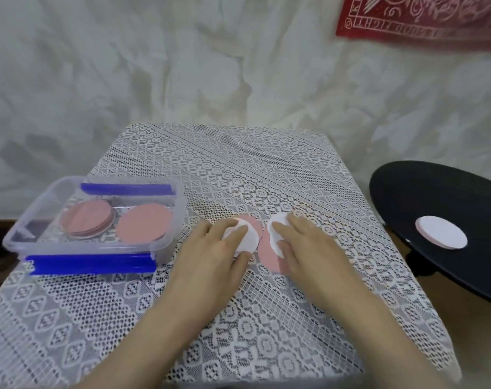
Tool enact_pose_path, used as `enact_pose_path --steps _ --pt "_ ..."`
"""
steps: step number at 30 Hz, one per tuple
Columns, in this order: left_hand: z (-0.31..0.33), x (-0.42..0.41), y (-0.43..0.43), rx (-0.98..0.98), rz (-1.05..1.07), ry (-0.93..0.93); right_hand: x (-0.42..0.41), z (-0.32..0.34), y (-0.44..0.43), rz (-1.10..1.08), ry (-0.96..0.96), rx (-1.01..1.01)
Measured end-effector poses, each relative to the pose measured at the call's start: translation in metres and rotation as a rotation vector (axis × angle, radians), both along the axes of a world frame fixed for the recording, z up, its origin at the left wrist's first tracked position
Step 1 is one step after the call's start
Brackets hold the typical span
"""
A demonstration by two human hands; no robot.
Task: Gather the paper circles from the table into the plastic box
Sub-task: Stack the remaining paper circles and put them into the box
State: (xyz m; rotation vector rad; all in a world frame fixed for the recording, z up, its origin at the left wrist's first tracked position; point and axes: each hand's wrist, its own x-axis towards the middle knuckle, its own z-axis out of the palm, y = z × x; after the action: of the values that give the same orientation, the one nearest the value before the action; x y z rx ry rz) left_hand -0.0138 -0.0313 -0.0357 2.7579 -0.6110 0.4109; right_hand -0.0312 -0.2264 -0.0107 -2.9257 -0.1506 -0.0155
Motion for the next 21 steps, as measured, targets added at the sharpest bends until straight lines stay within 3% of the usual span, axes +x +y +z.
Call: enact_pose_path --steps 6,12,21 --pt "-0.003 -0.018 0.007 0.005 0.02 -0.004 -0.02 -0.001 0.02 0.086 -0.013 0.048" --pt "-0.001 -0.03 0.004 -0.005 -0.008 0.05 -0.023 0.006 0.015 0.076 -0.054 0.236" --pt "-0.001 -0.02 0.0 -0.003 -0.023 0.054 -0.01 0.001 -0.001 -0.062 -0.007 0.14"
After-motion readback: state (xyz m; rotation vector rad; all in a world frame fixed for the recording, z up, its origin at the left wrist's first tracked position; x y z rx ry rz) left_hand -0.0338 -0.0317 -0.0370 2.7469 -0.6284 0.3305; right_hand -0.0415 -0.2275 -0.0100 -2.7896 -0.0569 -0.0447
